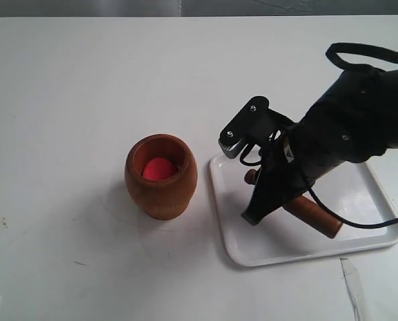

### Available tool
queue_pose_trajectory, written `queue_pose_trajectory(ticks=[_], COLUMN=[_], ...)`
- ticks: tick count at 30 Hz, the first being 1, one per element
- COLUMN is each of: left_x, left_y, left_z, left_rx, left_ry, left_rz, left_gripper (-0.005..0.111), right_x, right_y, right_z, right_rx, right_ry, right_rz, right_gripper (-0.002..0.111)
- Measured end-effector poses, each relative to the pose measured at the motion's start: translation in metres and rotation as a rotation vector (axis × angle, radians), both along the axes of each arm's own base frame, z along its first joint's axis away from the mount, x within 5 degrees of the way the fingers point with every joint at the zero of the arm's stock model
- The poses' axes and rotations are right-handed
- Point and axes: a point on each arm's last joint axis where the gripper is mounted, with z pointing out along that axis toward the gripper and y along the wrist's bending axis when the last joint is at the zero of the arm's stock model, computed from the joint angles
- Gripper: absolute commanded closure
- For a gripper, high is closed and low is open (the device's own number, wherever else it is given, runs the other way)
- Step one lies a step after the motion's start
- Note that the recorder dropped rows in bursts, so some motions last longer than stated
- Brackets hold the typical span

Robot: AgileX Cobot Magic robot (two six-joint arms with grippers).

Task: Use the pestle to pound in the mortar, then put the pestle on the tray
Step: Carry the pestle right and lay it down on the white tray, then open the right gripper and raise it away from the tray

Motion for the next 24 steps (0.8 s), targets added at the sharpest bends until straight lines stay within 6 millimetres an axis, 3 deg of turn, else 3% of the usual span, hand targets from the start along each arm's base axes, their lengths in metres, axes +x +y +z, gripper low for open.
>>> queue_pose_trajectory(ticks=[4,8,12,14,21,24], left_x=[0.0,0.0,0.0,0.0,0.0,0.0], left_y=[0.0,0.0,0.0,0.0,0.0,0.0], left_z=[0.0,0.0,0.0,0.0,0.0,0.0], left_rx=[0.0,0.0,0.0,0.0,0.0,0.0], left_ry=[0.0,0.0,0.0,0.0,0.0,0.0], left_rz=[0.0,0.0,0.0,0.0,0.0,0.0], left_gripper=[0.107,0.107,0.107,0.107,0.107,0.107], right_x=[0.0,0.0,0.001,0.001,0.005,0.003], right_y=[0.001,0.001,0.002,0.002,0.001,-0.003], right_z=[-0.004,-0.004,-0.003,-0.003,0.007,0.04], right_rx=[-0.008,-0.008,-0.001,0.001,0.016,0.128], right_ry=[0.013,0.016,0.011,0.002,-0.067,-0.165], right_rz=[-0.001,-0.002,-0.002,0.005,0.02,-0.028], right_gripper=[0.104,0.071,0.029,0.017,0.013,0.013])
